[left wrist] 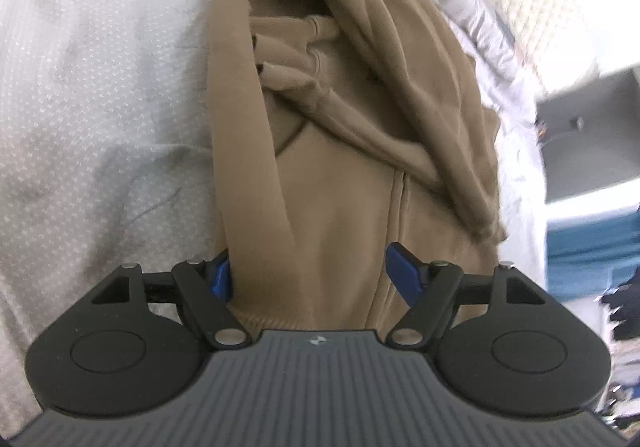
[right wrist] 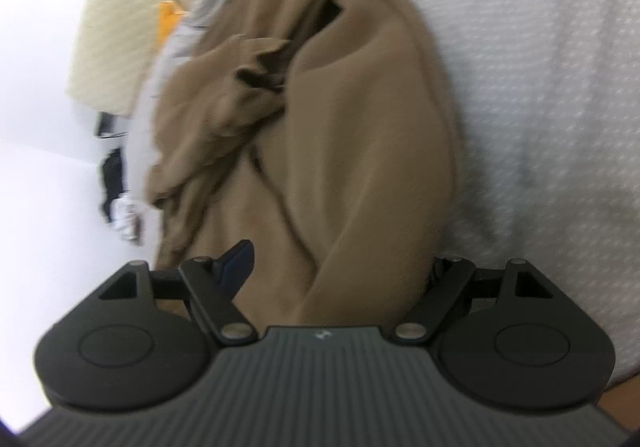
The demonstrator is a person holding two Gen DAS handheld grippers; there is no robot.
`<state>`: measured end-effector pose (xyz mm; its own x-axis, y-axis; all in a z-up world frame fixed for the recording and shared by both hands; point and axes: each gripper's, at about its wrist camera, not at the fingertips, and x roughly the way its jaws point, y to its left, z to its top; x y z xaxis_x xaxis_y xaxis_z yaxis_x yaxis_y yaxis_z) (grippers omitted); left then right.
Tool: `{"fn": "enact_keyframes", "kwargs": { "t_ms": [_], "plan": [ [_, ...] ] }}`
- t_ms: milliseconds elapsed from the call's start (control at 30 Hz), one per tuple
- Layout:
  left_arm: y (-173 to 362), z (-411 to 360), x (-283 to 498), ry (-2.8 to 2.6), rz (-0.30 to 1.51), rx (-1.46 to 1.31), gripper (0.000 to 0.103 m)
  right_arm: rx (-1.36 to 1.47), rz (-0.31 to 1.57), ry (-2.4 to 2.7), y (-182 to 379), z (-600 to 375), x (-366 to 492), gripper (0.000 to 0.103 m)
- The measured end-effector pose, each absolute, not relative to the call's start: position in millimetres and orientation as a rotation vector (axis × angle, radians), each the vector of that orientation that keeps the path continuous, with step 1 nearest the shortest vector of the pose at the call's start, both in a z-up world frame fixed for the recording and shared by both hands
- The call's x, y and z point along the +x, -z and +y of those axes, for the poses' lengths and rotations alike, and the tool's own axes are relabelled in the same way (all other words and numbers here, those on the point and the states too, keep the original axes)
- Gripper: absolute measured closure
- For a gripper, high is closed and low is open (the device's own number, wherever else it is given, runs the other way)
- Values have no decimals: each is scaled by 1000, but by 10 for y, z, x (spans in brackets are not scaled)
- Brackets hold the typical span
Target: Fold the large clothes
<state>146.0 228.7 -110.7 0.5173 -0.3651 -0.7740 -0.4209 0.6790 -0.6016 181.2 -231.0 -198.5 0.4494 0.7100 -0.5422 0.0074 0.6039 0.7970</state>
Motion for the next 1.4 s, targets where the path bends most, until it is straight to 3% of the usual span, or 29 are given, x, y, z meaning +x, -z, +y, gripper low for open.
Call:
{"fn": "enact_keyframes", "kwargs": {
  "t_ms": [267,400,500,667,767,933,1033,1100,1133,1400],
  "plan": [
    [1329,2292,1605,-276,1272,-796,24,797,1050,-469,2005,-2322,1774,24],
    [1482,2297,1662,-382,1366,-694,19,760,1067,-442,2043,-2295,1802,26],
    [1558,2283,1746,-386,1402,-650,15,722,1086,-420,2102,-2218,1870,30],
    [1482,2244,1763,-370,1385,-625,16,719,1084,-433,2156,-2197,1933,28],
    [1477,2087,1903,-347,1365,-614,29,737,1062,-462,2135,-2182,1955,35],
    [1210,1899,1827,-304,1292,-576,76,748,1061,-619,2090,-2052,1967,52],
    [1038,1951,1710,-263,1213,-614,82,681,1022,-623,2010,-1974,1943,59],
    [933,2047,1607,-247,1147,-689,86,672,1017,-605,1986,-2004,1925,72],
    [870,2090,1561,-244,1117,-721,90,683,1005,-609,1969,-2050,1913,74],
    [392,2427,1192,-174,897,-908,91,850,762,-712,1570,-2417,1676,87]
  ]
}}
